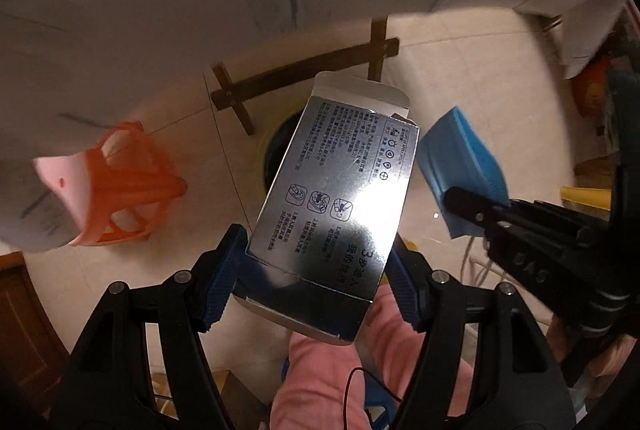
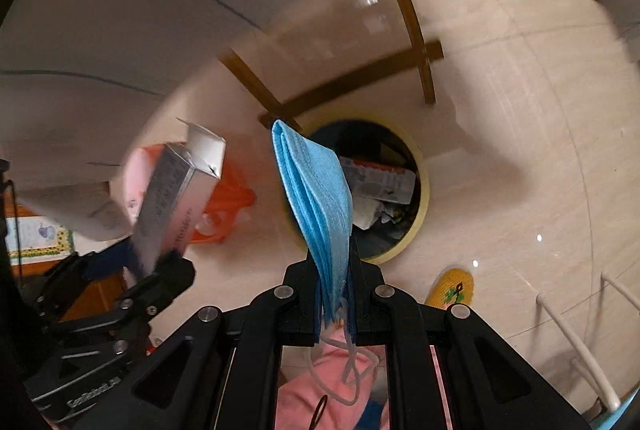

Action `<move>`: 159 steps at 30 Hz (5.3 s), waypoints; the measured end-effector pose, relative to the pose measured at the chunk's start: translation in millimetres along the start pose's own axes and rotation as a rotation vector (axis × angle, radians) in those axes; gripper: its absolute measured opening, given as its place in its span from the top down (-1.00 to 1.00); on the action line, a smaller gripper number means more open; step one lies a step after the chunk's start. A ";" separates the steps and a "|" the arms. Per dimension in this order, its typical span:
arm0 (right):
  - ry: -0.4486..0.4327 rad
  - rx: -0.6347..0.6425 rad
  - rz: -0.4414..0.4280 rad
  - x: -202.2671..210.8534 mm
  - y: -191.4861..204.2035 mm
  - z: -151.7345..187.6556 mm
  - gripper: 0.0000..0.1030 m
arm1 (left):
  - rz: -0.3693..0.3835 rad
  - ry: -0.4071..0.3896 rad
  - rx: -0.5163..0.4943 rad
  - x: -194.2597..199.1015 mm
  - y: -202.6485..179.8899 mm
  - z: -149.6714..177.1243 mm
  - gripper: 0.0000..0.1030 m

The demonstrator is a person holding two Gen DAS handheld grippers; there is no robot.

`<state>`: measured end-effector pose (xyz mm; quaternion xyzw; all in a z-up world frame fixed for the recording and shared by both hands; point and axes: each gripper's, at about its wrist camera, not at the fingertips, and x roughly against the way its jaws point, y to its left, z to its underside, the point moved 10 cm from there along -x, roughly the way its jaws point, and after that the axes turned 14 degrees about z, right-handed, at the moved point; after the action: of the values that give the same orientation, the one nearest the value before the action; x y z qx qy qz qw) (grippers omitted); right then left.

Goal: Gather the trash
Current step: 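Carry silver box and blue mask over the black bin and open both tools, then raise both tools back toward the table, then grasp the clear plastic cup with left tool while right tool grasps the red carton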

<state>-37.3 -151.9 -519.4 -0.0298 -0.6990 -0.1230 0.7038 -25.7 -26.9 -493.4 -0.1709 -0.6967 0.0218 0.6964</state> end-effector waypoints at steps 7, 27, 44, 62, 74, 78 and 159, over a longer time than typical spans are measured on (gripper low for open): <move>0.068 0.014 0.009 -95.8 5.9 -12.7 0.29 | -0.013 0.040 0.001 -69.4 20.4 -9.6 -0.28; 0.040 -0.035 0.003 -92.4 8.1 -34.7 0.10 | -0.072 -0.007 0.059 -23.1 42.3 -9.2 -0.33; -0.087 -0.031 -0.067 133.9 40.4 -10.8 -0.02 | -0.039 -0.136 0.026 187.3 -5.1 7.6 -0.33; -0.378 0.034 -0.072 376.0 100.7 -19.0 -0.15 | 0.015 -0.399 -0.037 393.0 -23.1 -9.8 -0.33; -0.508 0.102 -0.043 464.5 125.3 -53.7 -0.15 | 0.007 -0.570 -0.033 482.3 -20.7 -47.4 -0.33; -0.555 0.108 -0.034 490.8 130.8 -78.9 -0.21 | 0.004 -0.604 -0.035 499.7 -18.3 -69.4 -0.33; -0.072 0.257 -0.259 217.2 144.8 -647.8 0.49 | -0.123 -0.325 0.731 250.9 93.9 -528.7 0.07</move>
<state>624.8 -178.8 -298.8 0.1462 -0.7318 -0.1208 0.6546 518.0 19.0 -261.6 0.1355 -0.7530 0.2530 0.5922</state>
